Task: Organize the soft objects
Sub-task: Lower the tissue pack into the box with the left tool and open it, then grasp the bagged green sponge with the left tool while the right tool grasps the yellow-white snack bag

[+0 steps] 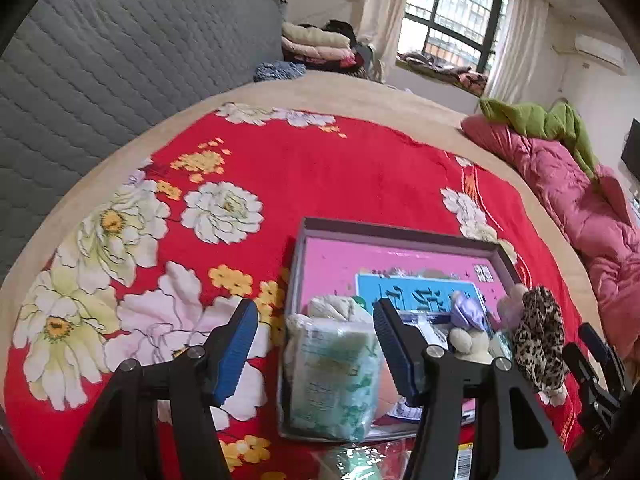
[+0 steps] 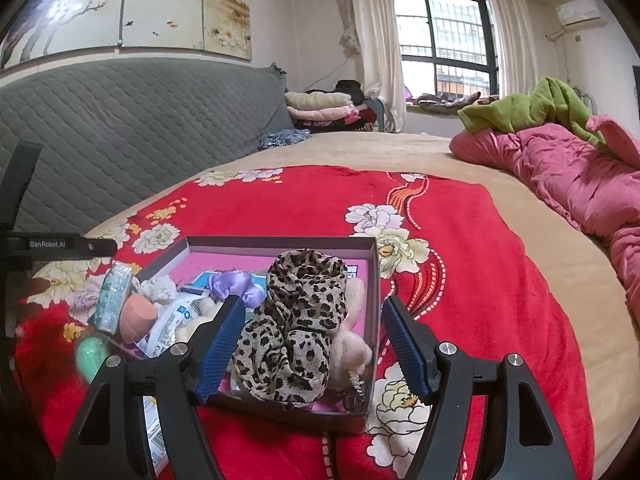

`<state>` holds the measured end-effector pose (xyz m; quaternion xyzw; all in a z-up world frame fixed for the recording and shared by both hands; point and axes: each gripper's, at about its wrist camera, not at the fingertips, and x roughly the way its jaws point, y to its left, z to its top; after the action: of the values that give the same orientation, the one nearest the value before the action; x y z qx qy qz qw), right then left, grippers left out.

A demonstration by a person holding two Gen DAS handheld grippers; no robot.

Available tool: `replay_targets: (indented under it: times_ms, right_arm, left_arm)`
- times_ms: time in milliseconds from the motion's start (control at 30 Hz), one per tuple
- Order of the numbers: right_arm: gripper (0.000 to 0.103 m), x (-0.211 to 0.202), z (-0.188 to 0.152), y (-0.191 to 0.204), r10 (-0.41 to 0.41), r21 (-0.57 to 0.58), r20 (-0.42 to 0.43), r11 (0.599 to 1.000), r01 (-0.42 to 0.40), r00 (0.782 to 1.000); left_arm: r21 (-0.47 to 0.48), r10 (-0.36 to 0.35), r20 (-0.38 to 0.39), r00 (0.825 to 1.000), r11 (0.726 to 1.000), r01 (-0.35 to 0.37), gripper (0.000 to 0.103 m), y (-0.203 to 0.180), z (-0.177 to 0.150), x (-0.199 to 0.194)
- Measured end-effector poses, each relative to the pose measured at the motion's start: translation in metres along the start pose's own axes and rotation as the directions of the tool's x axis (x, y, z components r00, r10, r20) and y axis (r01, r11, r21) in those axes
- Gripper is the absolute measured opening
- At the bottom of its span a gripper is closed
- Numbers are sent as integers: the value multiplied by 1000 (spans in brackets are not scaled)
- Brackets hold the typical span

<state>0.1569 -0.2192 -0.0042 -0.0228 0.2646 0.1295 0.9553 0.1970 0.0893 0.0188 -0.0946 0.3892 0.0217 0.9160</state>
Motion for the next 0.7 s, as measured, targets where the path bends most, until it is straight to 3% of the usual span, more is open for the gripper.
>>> replay_targets:
  times_ms: [700]
  right_arm:
    - [75, -33, 4, 13, -4, -49, 71, 999, 7, 997]
  left_arm:
    - [84, -9, 11, 1000, 996, 8, 60, -19, -24, -35]
